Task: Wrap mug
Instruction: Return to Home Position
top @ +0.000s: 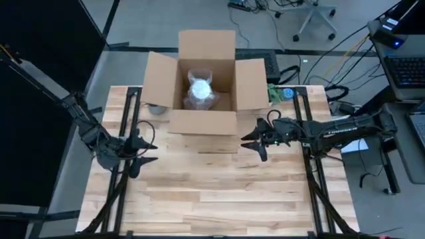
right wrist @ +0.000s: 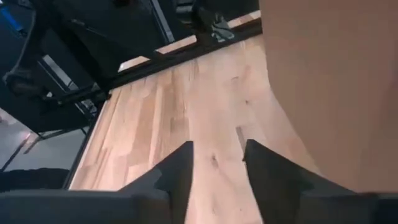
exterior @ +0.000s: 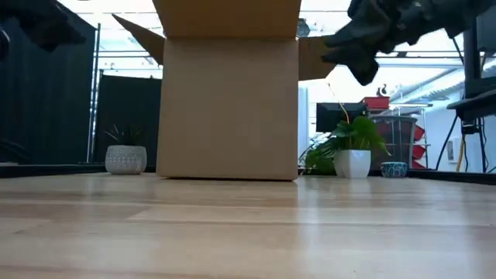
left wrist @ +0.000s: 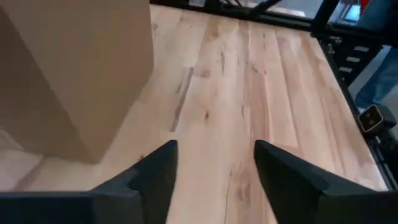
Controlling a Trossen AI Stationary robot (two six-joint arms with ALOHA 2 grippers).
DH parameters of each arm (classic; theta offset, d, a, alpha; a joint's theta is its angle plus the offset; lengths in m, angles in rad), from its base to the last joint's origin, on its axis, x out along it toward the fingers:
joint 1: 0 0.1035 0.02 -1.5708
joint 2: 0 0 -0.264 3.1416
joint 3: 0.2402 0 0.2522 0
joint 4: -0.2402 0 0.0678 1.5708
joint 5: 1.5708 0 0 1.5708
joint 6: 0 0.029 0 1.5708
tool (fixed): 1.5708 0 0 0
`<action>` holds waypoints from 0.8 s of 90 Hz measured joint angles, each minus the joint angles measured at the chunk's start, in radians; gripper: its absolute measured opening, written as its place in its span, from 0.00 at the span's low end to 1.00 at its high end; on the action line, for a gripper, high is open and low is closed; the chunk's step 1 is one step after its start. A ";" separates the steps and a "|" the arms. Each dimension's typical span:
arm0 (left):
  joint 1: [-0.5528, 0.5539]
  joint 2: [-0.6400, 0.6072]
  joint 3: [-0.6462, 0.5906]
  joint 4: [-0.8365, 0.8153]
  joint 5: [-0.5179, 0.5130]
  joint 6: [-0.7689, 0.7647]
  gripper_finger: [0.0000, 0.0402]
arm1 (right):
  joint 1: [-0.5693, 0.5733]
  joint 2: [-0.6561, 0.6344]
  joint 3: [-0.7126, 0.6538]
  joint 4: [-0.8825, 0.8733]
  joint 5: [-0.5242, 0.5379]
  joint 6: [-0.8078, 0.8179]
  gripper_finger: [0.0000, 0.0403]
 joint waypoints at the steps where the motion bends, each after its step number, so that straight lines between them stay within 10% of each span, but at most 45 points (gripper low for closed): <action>1: 0.000 -0.003 0.000 0.000 0.000 0.006 0.41 | 0.000 -0.007 -0.005 0.011 -0.003 0.000 0.24; 24: 0.001 -0.093 -0.001 -0.005 -0.007 0.088 0.15 | -0.006 -0.212 -0.150 0.093 -0.012 -0.035 0.01; 72: 0.000 -0.179 -0.002 -0.062 -0.068 0.090 0.05 | -0.012 -0.353 -0.287 0.086 0.010 0.009 0.03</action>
